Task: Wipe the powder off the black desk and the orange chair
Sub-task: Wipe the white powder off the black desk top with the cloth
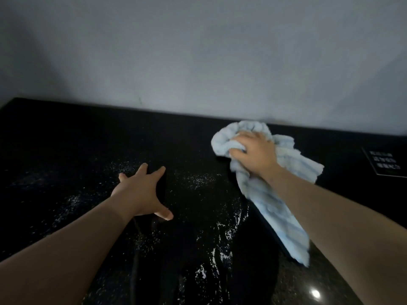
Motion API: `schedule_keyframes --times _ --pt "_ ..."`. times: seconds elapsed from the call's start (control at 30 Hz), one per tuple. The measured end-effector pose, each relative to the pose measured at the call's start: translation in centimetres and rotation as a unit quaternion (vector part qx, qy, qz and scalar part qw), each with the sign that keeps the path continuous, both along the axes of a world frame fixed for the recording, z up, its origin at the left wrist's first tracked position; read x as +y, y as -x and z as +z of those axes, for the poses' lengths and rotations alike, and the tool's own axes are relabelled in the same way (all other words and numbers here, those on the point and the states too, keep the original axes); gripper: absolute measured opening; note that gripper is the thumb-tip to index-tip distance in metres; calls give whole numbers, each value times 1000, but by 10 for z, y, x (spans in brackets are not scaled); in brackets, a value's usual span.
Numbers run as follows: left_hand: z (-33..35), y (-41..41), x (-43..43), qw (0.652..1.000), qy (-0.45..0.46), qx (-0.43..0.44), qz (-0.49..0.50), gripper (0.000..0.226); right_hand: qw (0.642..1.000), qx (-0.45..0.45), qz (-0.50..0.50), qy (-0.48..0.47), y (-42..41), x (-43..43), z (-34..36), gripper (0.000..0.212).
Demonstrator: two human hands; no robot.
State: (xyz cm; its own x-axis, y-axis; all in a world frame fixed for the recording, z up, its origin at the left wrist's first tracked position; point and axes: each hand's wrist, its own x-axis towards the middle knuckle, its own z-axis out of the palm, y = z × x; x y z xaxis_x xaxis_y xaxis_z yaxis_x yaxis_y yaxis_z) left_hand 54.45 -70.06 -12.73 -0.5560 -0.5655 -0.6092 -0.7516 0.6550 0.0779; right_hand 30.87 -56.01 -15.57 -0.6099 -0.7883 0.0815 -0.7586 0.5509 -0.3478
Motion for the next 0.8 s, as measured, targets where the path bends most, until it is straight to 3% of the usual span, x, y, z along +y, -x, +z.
schedule_keyframes --times 0.07,0.13,0.17,0.23,0.3,0.37,0.43,0.53,0.6,0.67,0.73,0.8 --pt "2 0 1 1000 -4 1 2 125 986 -133 45 95 -17 19 2 18" --pt "3 0 3 1000 -8 3 6 124 947 -273 42 163 -15 30 11 22" --pt "3 0 3 1000 -8 4 8 124 945 -268 19 189 -7 29 15 21" --pt "3 1 3 1000 -10 8 10 124 968 -167 -58 180 18 20 17 18" --pt "4 2 3 1000 -15 13 18 124 990 -70 -112 42 29 9 12 31" --pt "3 2 3 999 -19 16 24 124 994 -21 -101 -36 20 2 2 39" --pt "3 1 3 999 -19 17 27 124 999 23 -47 -16 -3 5 0 37" --pt "5 1 4 999 -18 14 24 124 997 -24 37 67 -44 25 -3 31" --pt "5 1 4 1000 -16 14 20 124 981 -131 80 122 -65 32 -2 27" --pt "4 0 5 1000 -15 16 19 123 949 -233 57 206 -61 31 3 16" --pt "3 0 4 1000 -14 17 18 122 935 -221 -38 273 -31 26 10 14" --pt "3 0 3 1000 -16 17 18 122 971 -140 -97 165 0 21 12 37"
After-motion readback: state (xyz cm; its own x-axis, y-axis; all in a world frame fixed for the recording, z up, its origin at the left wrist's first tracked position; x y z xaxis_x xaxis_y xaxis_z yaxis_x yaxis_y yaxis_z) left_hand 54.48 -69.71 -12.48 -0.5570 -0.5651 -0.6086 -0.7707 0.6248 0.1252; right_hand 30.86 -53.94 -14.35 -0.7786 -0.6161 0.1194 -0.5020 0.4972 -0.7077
